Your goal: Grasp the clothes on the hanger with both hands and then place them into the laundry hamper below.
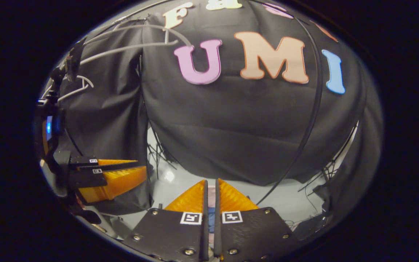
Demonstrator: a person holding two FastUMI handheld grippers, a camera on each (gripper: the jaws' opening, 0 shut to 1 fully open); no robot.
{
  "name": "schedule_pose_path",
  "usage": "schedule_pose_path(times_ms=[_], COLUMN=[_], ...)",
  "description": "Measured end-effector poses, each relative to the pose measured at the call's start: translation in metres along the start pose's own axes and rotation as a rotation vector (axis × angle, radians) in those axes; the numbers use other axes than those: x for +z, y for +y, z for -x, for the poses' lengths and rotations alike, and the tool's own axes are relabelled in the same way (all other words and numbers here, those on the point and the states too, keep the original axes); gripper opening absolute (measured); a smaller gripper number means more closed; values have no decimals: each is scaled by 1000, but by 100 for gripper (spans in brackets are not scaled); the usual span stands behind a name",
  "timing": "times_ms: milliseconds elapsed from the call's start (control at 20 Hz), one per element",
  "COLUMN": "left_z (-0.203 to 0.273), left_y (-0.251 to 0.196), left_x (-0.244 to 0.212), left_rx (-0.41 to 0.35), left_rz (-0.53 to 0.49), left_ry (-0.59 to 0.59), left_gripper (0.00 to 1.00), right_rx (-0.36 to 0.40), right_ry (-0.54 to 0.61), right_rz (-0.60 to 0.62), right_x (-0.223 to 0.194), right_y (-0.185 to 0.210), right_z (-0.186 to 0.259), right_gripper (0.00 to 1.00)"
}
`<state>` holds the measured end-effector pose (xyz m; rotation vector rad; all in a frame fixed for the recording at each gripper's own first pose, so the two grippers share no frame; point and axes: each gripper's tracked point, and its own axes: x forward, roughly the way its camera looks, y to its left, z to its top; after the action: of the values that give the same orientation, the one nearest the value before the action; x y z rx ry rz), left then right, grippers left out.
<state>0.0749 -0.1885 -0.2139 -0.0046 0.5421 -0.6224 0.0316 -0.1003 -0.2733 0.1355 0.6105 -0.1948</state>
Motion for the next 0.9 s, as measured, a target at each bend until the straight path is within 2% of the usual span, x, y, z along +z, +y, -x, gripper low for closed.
schedule_pose_path(times_ms=[300, 550, 600, 650, 700, 900], left_z=[51, 92, 102, 112, 121, 146], left_y=[-17, -24, -25, -25, -26, -24], left_x=[74, 133, 145, 156, 167, 197], left_rx=[-36, -31, -29, -23, -17, 20], left_rz=[-4, -42, -50, -55, -60, -97], left_ry=[-197, -374, -409, -453, -491, -591], left_gripper=[30, 30, 23, 23, 29, 29], right_rx=[-4, -5, -8, -11, -16, -40], right_ry=[-195, -337, -363, -389, -417, -510], right_rz=[21, 15, 16, 16, 18, 22], right_x=[84, 137, 147, 156, 164, 197], right_y=[12, 23, 24, 25, 25, 22], right_z=[50, 95, 104, 113, 123, 154], right_gripper=[6, 6, 6, 6, 6, 6])
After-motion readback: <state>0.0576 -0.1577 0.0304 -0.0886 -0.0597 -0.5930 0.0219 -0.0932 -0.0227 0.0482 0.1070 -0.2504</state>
